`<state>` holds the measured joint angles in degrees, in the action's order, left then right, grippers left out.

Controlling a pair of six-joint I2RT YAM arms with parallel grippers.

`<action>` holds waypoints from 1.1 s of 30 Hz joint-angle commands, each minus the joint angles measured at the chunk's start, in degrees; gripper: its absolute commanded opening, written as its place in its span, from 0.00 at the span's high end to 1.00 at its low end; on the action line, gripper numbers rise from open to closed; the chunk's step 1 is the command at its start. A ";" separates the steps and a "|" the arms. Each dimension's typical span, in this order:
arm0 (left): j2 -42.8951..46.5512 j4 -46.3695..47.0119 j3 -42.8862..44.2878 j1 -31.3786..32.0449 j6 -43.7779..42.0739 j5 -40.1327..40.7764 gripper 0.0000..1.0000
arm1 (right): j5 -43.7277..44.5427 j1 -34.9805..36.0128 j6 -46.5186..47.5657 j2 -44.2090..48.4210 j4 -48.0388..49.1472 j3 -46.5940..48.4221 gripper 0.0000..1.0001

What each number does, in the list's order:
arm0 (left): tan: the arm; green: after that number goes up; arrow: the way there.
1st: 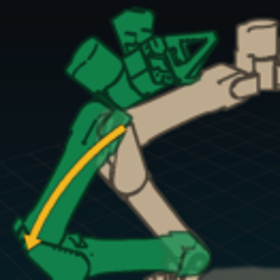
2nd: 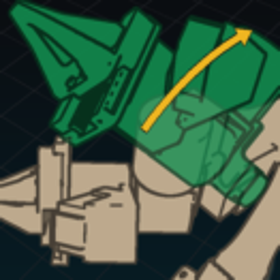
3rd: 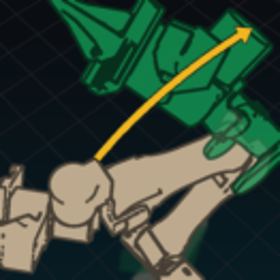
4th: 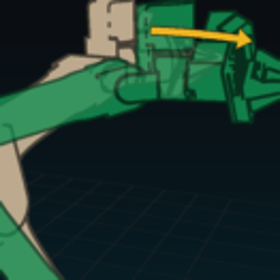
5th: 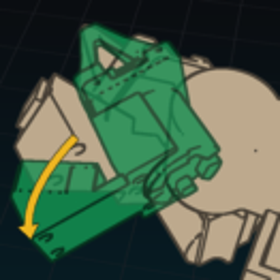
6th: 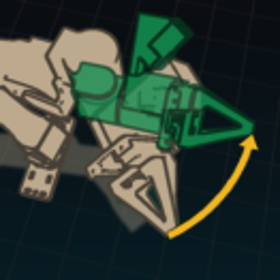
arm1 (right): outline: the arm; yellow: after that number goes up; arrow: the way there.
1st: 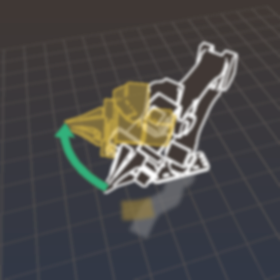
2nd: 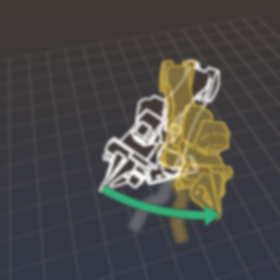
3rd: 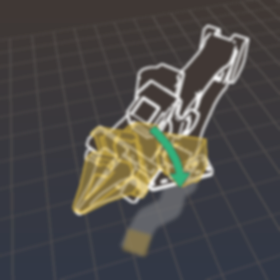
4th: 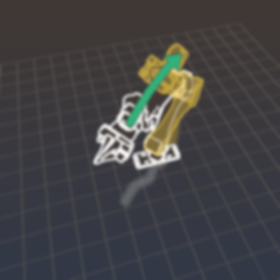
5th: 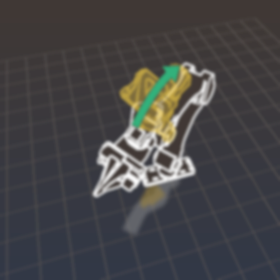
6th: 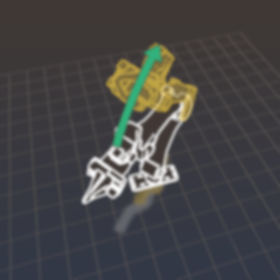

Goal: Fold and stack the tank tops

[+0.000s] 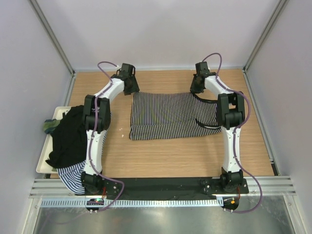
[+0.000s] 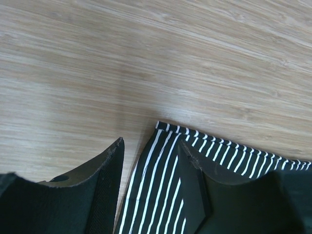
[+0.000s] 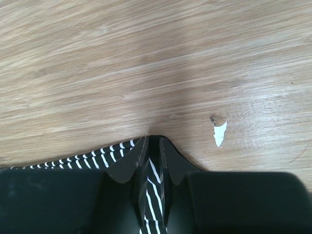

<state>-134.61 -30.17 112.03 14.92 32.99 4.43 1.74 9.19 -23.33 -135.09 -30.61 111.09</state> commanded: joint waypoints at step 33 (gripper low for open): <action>13.91 1.08 -7.34 2.04 -1.79 2.69 1.00 | -2.00 2.23 0.31 14.93 4.68 -10.00 0.99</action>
<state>-128.05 -31.79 107.04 15.75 32.49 5.30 -0.19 10.70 -22.70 -127.59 -28.71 103.59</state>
